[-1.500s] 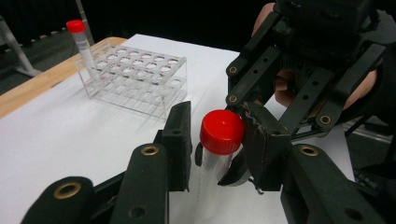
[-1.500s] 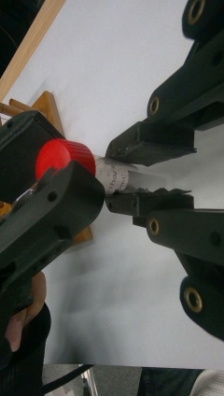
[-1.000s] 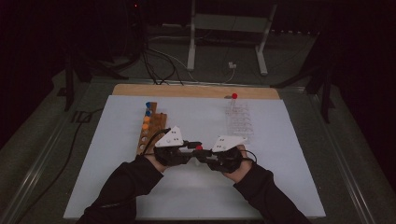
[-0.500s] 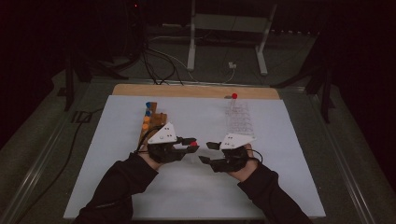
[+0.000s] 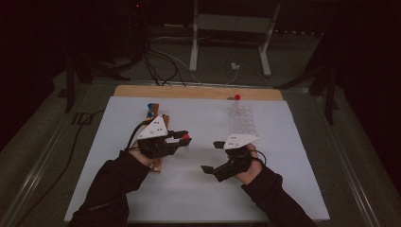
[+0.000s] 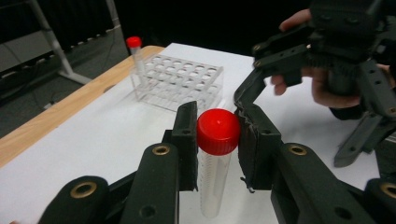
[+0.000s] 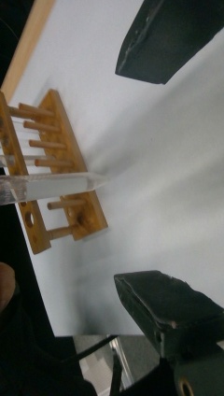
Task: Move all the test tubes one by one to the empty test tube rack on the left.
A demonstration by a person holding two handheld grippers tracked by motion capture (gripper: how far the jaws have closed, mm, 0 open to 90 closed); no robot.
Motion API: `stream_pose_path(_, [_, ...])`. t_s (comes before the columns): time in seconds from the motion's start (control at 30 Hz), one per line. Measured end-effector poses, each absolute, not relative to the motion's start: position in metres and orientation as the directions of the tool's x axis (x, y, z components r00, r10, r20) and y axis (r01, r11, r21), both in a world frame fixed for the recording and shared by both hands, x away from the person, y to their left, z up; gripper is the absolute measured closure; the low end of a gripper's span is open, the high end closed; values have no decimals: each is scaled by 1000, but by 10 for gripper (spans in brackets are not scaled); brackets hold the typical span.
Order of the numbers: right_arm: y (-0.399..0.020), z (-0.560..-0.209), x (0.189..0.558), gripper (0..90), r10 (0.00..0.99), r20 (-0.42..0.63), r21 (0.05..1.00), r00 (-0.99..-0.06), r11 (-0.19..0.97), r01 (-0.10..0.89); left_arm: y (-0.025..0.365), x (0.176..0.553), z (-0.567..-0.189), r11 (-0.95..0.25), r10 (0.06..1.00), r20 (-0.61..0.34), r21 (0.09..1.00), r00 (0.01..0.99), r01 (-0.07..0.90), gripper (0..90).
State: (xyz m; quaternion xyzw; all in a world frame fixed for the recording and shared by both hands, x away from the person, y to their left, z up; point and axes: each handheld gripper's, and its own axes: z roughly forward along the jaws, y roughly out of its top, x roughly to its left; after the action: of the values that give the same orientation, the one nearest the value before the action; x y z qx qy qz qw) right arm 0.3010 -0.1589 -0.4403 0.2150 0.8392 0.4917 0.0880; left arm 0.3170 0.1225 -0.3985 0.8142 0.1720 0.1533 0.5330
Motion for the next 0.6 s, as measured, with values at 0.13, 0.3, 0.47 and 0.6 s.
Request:
stream_pose_path(0.13, [-161, -438, 300, 0, 443, 66, 871, -894, 412, 268, 130, 318, -394, -366, 466, 68, 923, 882, 122, 715])
stream_pose_path(0.3, [-161, -437, 298, 0, 445, 41, 874, -894, 418, 248, 138, 320, -390, -365, 496, 80, 923, 865, 123, 716])
stream_pose_path(0.47, [-162, -436, 297, 0, 449, 40, 881, -893, 406, 243, 148, 320, -385, -353, 524, 83, 927, 847, 127, 716])
stream_pose_path(0.6, [-162, -436, 298, 0, 449, 35, 881, -893, 408, 239, 156, 319, -381, -348, 549, 95, 929, 831, 123, 716])
